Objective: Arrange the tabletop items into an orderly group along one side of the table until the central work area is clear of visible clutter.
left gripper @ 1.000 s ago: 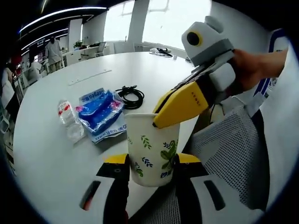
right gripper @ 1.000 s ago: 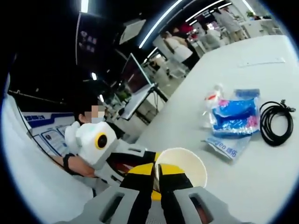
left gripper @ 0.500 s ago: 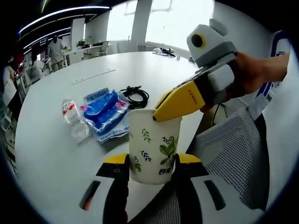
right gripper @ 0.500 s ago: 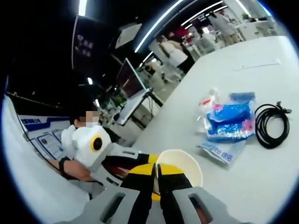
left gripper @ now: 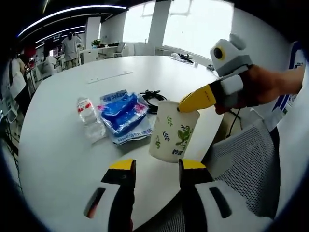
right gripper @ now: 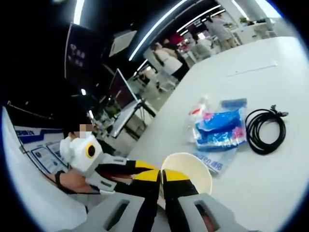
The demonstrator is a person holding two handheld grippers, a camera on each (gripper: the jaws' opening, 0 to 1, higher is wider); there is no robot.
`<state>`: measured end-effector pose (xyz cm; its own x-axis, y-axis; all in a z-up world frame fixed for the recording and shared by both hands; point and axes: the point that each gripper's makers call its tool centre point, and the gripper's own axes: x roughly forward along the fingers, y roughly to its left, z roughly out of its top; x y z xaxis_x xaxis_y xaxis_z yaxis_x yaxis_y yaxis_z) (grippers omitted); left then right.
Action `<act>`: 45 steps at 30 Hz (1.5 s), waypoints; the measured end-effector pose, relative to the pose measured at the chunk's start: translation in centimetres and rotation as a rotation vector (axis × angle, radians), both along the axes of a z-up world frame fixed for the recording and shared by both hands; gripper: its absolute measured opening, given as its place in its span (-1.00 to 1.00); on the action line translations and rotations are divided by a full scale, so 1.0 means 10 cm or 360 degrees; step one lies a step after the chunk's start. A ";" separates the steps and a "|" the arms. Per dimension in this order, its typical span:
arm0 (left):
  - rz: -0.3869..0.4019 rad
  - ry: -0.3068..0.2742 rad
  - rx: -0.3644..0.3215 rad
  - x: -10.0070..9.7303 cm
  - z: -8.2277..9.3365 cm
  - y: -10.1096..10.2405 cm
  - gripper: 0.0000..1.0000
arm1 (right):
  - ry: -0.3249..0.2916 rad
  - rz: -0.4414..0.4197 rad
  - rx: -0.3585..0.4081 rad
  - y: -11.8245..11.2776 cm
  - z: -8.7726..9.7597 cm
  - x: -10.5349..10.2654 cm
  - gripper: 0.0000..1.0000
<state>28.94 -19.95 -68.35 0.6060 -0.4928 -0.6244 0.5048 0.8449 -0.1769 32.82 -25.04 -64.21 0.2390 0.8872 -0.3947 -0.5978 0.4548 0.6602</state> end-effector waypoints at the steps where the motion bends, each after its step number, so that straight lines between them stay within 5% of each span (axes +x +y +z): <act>1: 0.0023 0.0001 -0.0012 0.01 0.00 0.03 -0.32 | 0.0003 -0.0008 0.0000 -0.01 0.00 0.01 -1.00; 22: 0.0494 -0.0006 -0.0146 0.19 0.06 0.82 -0.21 | 0.0067 -0.0129 -0.0036 -0.16 -0.09 0.18 -1.00; 45: 0.0743 -0.0005 -0.0229 0.07 0.02 1.29 -0.14 | -0.0050 0.0119 -0.0007 0.54 0.28 0.64 -1.00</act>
